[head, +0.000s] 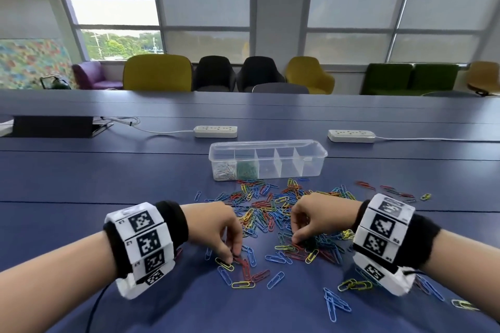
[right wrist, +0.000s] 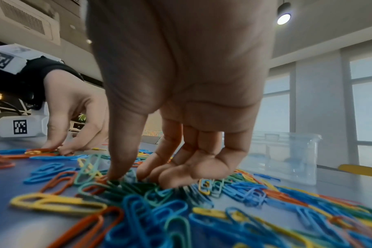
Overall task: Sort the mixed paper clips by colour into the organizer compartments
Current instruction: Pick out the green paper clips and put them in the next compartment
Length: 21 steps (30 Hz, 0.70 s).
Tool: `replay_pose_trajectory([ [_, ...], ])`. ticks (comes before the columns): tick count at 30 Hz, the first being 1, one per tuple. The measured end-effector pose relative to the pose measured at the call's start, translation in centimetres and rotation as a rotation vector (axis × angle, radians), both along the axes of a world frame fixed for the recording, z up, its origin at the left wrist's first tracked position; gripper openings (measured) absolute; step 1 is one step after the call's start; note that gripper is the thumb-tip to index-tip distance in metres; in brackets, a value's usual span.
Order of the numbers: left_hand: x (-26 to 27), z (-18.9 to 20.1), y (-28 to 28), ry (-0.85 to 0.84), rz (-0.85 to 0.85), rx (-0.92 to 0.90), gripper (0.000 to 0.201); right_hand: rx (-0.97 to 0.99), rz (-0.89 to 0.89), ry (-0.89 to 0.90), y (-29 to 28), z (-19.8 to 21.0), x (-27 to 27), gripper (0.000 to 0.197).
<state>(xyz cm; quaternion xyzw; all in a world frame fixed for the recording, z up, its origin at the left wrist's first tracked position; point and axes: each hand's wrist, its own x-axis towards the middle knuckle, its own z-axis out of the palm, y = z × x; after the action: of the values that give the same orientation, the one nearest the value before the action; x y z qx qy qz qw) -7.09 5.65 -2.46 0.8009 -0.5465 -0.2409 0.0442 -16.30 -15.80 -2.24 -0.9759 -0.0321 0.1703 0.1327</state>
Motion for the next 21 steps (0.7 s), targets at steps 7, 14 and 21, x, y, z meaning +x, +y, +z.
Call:
replay_pose_trajectory([
  [7,-0.1,-0.3,0.3,0.046,0.064,0.047,0.017,0.069,-0.002,0.047,0.2,-0.2,-0.6,0.006],
  [14,-0.7,-0.4,0.7,0.022,0.064,-0.005,0.013,0.073,0.011,0.005,0.0,-0.4,-0.7,0.004],
  [21,-0.1,0.7,1.9,0.071,0.162,-0.123,0.038,0.184,-0.012,-0.024,-2.0,0.7,-1.7,0.021],
])
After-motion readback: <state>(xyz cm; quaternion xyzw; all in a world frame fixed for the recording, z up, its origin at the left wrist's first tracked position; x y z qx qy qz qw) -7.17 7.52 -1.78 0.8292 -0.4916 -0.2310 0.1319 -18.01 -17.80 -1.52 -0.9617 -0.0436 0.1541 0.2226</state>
